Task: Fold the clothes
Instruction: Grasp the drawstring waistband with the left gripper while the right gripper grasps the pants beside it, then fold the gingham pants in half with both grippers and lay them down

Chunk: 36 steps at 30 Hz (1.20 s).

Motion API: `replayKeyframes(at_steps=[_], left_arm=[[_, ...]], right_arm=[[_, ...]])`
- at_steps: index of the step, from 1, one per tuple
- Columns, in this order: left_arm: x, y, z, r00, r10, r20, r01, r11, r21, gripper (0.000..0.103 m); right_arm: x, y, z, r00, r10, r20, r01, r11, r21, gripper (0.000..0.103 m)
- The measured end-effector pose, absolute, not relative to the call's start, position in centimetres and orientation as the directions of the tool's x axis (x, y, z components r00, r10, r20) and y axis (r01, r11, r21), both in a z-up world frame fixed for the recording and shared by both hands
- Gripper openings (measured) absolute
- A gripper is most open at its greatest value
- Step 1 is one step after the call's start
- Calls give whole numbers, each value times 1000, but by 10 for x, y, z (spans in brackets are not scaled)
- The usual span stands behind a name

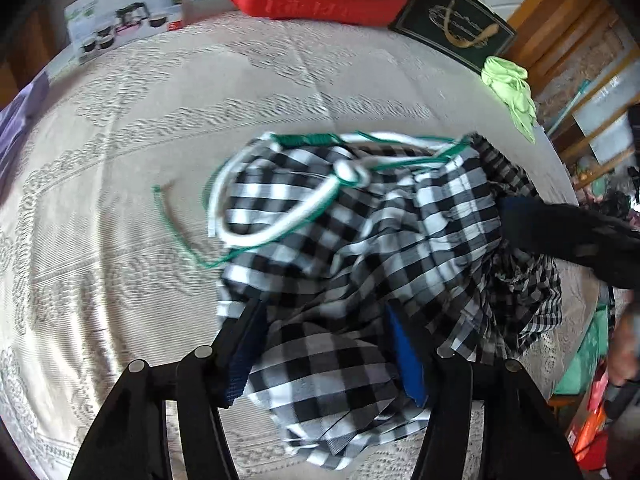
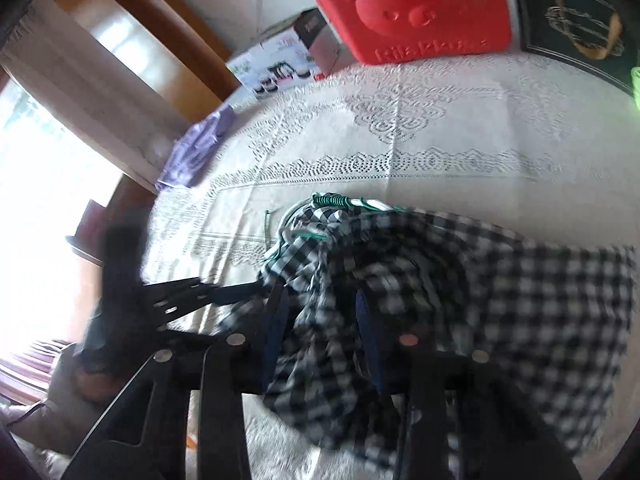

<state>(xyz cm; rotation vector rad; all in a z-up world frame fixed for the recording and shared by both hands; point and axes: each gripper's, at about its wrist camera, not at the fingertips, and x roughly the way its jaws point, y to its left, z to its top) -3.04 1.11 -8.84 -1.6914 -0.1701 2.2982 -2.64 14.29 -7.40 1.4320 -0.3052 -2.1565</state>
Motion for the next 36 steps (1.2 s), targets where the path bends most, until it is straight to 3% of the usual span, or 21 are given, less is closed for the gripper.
replayKeyframes(at_steps=[2,4,5,8,11,14,15,17,25,32,36], left_arm=[[-30,3,-80,-294,284,-913,-138,-957,-254,61],[-29,-6,-68,-323,273,-906,-127,-961,-245,61],[-28,-8,-61,-334,266,-904,-124,-963,-238,61],[-35,-5,-46,-360,290,-886,-137,-956,-258,61],[-50,24,-57,-340,289,-895,-172,-955,-242,61],[-71,71,-110,-231,151,-961,-232,-968,-96,64],[-71,85,-121,-241,90,-966,-258,-966,-26,68],[-70,98,-115,-256,86,-963,-302,-953,-4,68],[-78,96,-40,-405,242,-882,-177,-967,-184,69],[-73,123,-73,-326,305,-895,-183,-949,-257,68],[-64,161,-90,-315,312,-896,-252,-938,-238,41]], right_arm=[[-34,126,-89,-266,-517,-814,341,-840,422,36],[-37,122,-100,-256,-430,-866,334,-880,338,7],[-33,130,-95,-266,-453,-851,309,-876,370,5],[-2,183,-54,-377,-501,-779,214,-865,454,5],[12,235,-48,-451,-383,-806,81,-917,390,5],[7,278,-77,-373,-264,-889,-53,-951,304,6],[12,290,-77,-381,-278,-882,-70,-942,328,6],[26,301,-71,-414,-333,-847,-36,-924,381,6],[29,274,-62,-405,-500,-766,163,-863,478,6],[6,273,-68,-381,-497,-779,174,-866,468,6],[-1,288,-74,-382,-431,-817,122,-900,418,6]])
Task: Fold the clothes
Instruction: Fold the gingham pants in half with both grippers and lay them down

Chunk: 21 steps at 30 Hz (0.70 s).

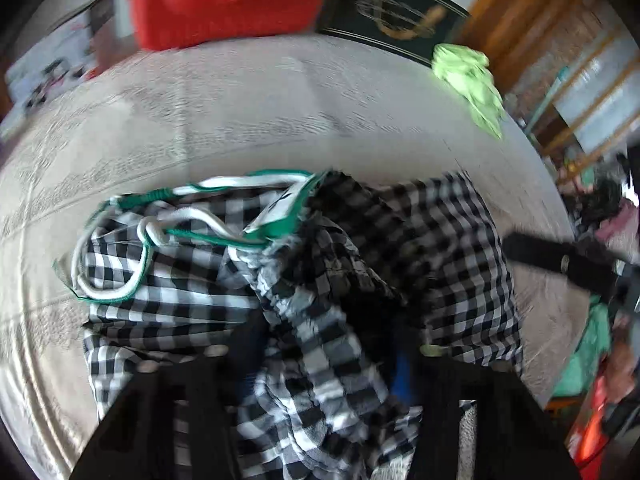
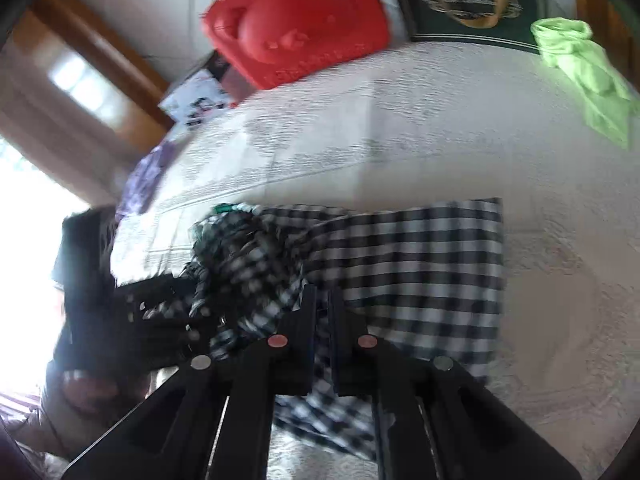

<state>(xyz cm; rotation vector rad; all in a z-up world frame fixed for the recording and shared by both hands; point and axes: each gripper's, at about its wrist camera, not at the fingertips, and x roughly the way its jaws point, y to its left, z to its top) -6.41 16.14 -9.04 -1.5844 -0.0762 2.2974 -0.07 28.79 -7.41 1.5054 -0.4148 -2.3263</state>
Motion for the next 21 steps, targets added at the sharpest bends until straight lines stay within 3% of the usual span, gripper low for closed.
replayKeyframes(at_steps=[4,8,9,10,12,17,21], left_arm=[[-60,188,-109,-311,257,-915,-215,-957,-195,40],[-59,171,-95,-328,283,-901,-113,-959,-260,42],[-52,167,-83,-361,259,-896,-62,-965,-254,52],[-48,165,-73,-385,232,-893,-25,-970,-241,69],[-33,166,-51,-443,164,-881,60,-975,-212,82],[0,179,-26,-505,46,-862,324,-915,-238,82],[3,201,-44,-473,-147,-868,494,-861,-123,82]], right_arm=[[-18,307,-82,-346,-379,-858,119,-925,360,6],[-33,334,-85,-312,-416,-854,185,-908,375,6],[-39,341,-88,-292,-429,-855,221,-900,376,6],[-45,347,-92,-267,-446,-854,261,-887,381,6],[-54,356,-95,-221,-487,-845,350,-848,397,6],[-64,374,-103,-101,-562,-821,517,-735,439,6],[-68,367,-99,-28,-599,-800,602,-649,465,6]])
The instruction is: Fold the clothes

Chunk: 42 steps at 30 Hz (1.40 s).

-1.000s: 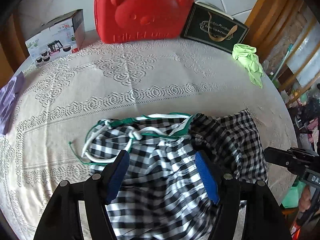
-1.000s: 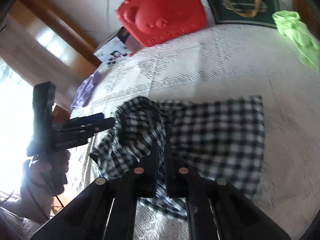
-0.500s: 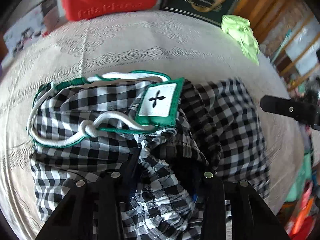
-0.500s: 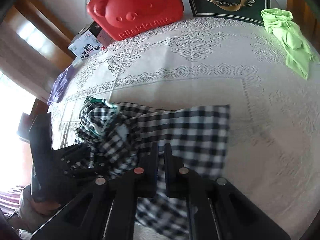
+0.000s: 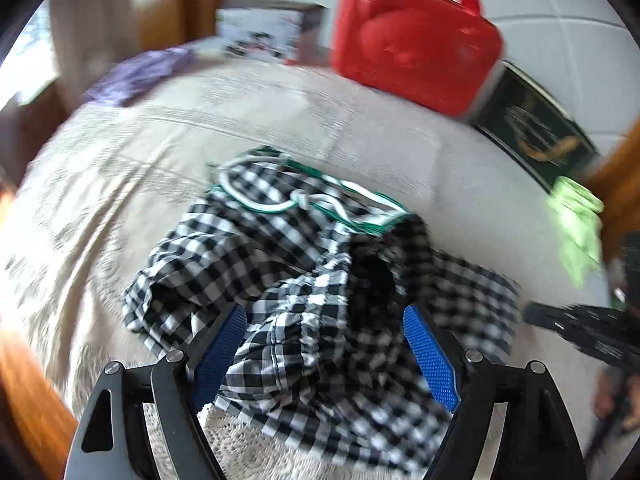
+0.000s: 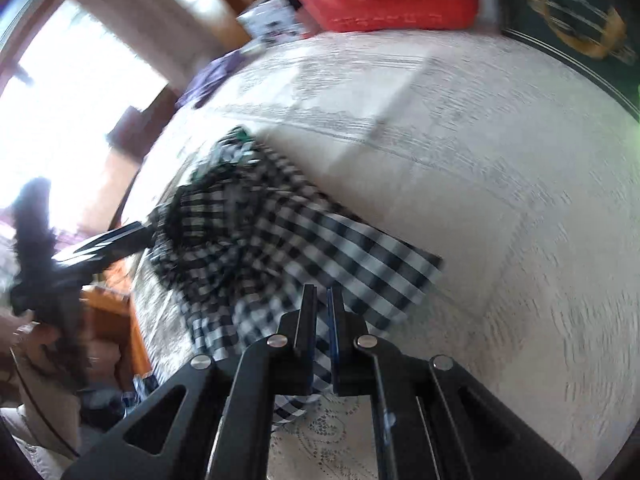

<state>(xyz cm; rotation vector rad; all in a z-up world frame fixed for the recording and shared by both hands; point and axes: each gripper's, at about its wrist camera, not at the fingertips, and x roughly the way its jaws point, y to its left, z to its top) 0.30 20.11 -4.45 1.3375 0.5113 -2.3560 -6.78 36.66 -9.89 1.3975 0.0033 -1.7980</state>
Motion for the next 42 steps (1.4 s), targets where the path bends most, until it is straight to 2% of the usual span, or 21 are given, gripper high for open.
replayKeyframes(at_steps=[3,5,6,7,8,9,10,11,12,13,15,18,21,23,25,30,32,33,36,39,42], left_arm=[[3,203,-59,-448,-231,-864,592,-800,-94,80],[2,200,-71,-415,-237,-879,616,-784,-79,70],[5,200,-77,-413,-228,-882,630,-771,-96,60],[9,201,-82,-413,-221,-884,645,-756,-112,48],[12,201,-85,-408,-224,-885,655,-747,-113,44],[15,202,-89,-404,-226,-887,667,-736,-116,39],[17,205,-93,-402,-225,-888,676,-726,-122,37],[19,209,-94,-404,-228,-886,679,-724,-124,36],[20,213,-94,-408,-236,-882,679,-724,-120,35],[20,217,-93,-410,-245,-879,678,-726,-114,34],[20,221,-91,-411,-258,-875,677,-729,-103,32],[19,233,-98,-396,-259,-881,657,-750,-75,32],[17,251,-100,-401,-285,-871,619,-785,-28,38],[25,251,-88,-413,-214,-885,603,-793,-89,46],[42,247,-63,-459,-132,-879,587,-788,-188,54],[62,216,-14,-501,-205,-841,671,-706,-228,55],[56,206,-17,-479,-234,-846,712,-667,-219,55],[44,197,-27,-472,-219,-854,719,-656,-230,54],[23,200,-54,-456,-142,-879,704,-661,-258,42],[13,213,-83,-394,-120,-911,700,-681,-213,41],[17,224,-108,-349,-124,-929,698,-696,-169,44]], right_arm=[[-77,336,-90,20,-625,-780,683,-561,468,6],[-85,306,-88,48,-629,-776,729,-509,457,7],[-89,293,-88,64,-626,-777,747,-487,453,14],[-93,278,-90,86,-620,-780,768,-457,448,27],[-94,264,-93,96,-612,-785,786,-438,436,36],[-95,248,-96,100,-599,-794,810,-415,415,52],[-95,233,-101,94,-587,-804,832,-396,387,57],[-94,221,-103,84,-584,-808,850,-381,363,57],[-93,215,-104,89,-589,-804,861,-360,359,57],[-90,210,-104,83,-595,-799,877,-337,343,46],[-85,207,-102,21,-581,-814,903,-339,265,5],[-97,227,-117,19,-523,-852,873,-407,269,5],[-99,240,-147,68,-456,-887,867,-414,279,8],[-99,250,-136,79,-479,-874,863,-405,300,19],[-101,260,-119,71,-493,-867,856,-416,308,36],[-108,272,-65,101,-639,-763,824,-377,424,36],[-107,257,-57,125,-665,-737,811,-359,461,27],[-104,245,-58,142,-658,-739,811,-351,469,20],[-91,219,-79,199,-606,-770,816,-333,473,19],[-75,214,-111,245,-516,-821,829,-328,453,17],[-74,224,-140,250,-459,-853,824,-361,436,1]])
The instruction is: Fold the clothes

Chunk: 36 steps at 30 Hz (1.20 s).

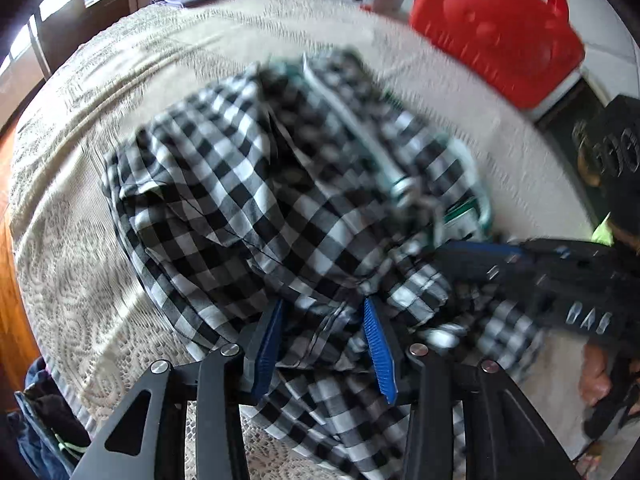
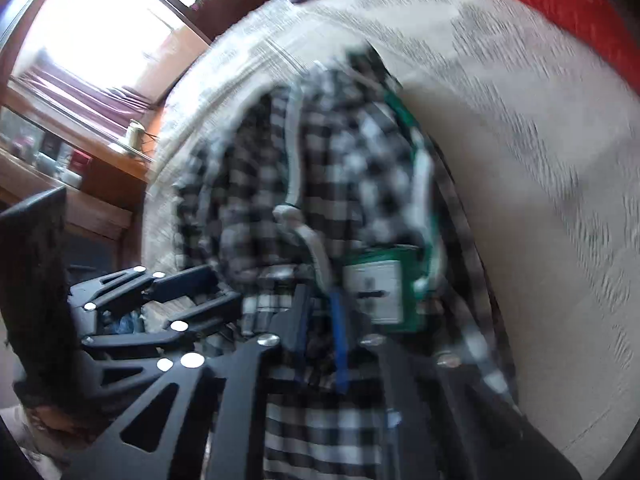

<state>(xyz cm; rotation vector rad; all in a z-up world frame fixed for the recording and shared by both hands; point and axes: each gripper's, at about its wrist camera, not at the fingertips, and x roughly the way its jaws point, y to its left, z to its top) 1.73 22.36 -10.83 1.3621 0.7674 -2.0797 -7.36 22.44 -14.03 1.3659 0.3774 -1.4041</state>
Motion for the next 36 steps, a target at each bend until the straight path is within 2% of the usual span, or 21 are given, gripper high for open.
replayKeyframes(at_steps=[3,6,8,10,11,14,17,21,23,27,29,30,31,33,36], left_arm=[[15,227,-107,-343,-160,-926,701,-700,-139,45],[28,226,-82,-375,-175,-910,705,-691,-157,47],[35,229,-64,-399,-235,-886,710,-691,-136,57],[35,233,-50,-421,-289,-860,711,-693,-115,71],[32,233,-49,-427,-292,-856,709,-696,-116,73],[19,229,-60,-392,-292,-872,718,-689,-92,74],[14,231,-83,-329,-275,-903,735,-676,-62,76],[11,231,-104,-315,-298,-901,724,-689,-25,88],[16,227,-105,-327,-284,-901,733,-678,-52,92],[31,237,-77,-355,-321,-878,743,-667,-56,96],[40,257,-62,-361,-339,-869,744,-667,-48,96],[44,272,-58,-364,-336,-869,742,-669,-53,96],[47,284,-58,-363,-328,-872,743,-666,-58,96],[51,304,-59,-359,-319,-877,752,-656,-69,97],[47,335,-72,-335,-279,-900,760,-645,-83,97]], right_arm=[[-81,228,-143,269,-488,-831,793,-377,478,1],[-83,237,-121,253,-534,-807,797,-358,486,1],[-87,249,-101,207,-586,-783,809,-347,474,1],[-91,256,-86,145,-610,-779,824,-362,437,4],[-93,255,-82,137,-619,-774,828,-357,432,4],[-94,246,-90,174,-609,-774,825,-339,452,4],[-93,242,-113,183,-551,-814,822,-368,434,4],[-98,255,-140,155,-496,-854,806,-437,400,5],[-107,271,-133,160,-528,-834,762,-470,444,5],[-105,317,-99,86,-595,-799,779,-460,426,8],[-103,340,-93,80,-604,-793,793,-443,418,16],[-102,352,-92,79,-598,-797,802,-436,407,29],[-101,359,-92,81,-591,-802,812,-428,397,49],[-101,373,-95,74,-577,-813,833,-412,369,66],[-100,384,-99,94,-567,-819,858,-371,355,66]])
